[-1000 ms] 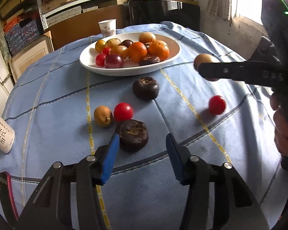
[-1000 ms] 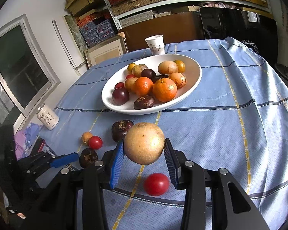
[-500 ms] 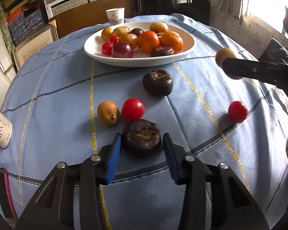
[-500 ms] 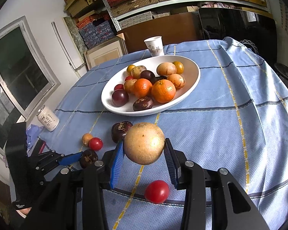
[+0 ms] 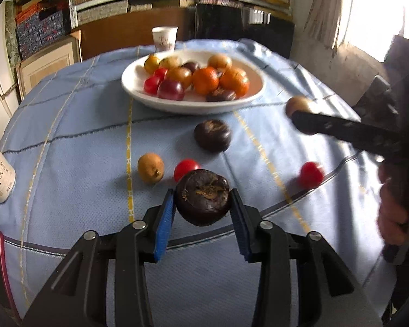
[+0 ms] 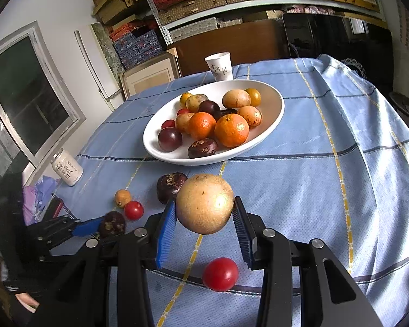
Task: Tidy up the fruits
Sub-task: 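Grasp a dark brown round fruit with the left tool while the right holds the tan fruit, then carry both fruits onto the white plate and open both tools, then move the right tool to a red tomato and grasp it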
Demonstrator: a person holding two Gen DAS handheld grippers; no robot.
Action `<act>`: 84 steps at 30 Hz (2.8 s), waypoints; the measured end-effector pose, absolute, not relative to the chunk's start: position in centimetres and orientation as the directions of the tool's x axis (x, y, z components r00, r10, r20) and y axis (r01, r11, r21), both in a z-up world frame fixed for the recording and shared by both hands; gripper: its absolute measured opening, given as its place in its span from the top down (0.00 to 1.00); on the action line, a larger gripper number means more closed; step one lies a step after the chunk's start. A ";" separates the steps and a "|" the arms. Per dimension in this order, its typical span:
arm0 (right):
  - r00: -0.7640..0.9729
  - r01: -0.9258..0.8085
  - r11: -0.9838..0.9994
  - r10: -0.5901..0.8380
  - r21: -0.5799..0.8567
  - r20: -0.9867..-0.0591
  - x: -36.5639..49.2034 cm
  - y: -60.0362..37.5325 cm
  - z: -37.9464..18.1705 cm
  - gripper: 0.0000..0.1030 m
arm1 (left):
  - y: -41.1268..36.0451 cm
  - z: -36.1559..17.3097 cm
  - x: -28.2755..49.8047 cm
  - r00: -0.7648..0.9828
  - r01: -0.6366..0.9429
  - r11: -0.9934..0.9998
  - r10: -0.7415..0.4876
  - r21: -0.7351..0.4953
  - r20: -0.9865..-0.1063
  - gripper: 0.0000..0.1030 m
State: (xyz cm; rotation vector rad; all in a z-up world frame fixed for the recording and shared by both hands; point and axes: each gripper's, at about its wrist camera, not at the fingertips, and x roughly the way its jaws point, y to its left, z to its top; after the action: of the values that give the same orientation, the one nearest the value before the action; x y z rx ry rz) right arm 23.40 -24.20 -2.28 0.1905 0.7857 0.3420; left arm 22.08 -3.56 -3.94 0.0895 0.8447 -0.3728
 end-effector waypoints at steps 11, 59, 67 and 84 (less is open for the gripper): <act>0.743 -0.270 0.913 0.401 0.307 -0.536 26.6 -24.5 2.3 0.59 | -2.8 4.3 27.7 0.682 0.369 0.922 -0.356 -0.120 -0.639 0.62; 0.584 -0.350 0.931 0.301 0.101 -0.754 21.1 -22.5 -4.5 0.36 | 2.2 -2.0 22.0 0.749 0.048 0.997 -0.074 -0.059 -0.659 0.05; 0.550 -0.367 0.926 0.296 0.092 -0.781 20.6 -22.2 -5.2 0.47 | 2.0 -1.7 21.7 0.749 0.061 0.996 -0.090 -0.067 -0.656 0.05; 0.556 -0.292 0.947 0.279 0.130 -0.783 21.5 -23.7 -5.6 0.70 | 0.1 -2.0 21.1 0.743 0.147 0.989 -0.118 -0.012 -0.658 0.05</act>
State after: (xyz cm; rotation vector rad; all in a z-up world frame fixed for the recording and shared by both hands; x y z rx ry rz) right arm 21.54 -23.71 -5.63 -0.0156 0.9217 0.3372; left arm 21.14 0.06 -2.05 0.0421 0.7183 -0.1456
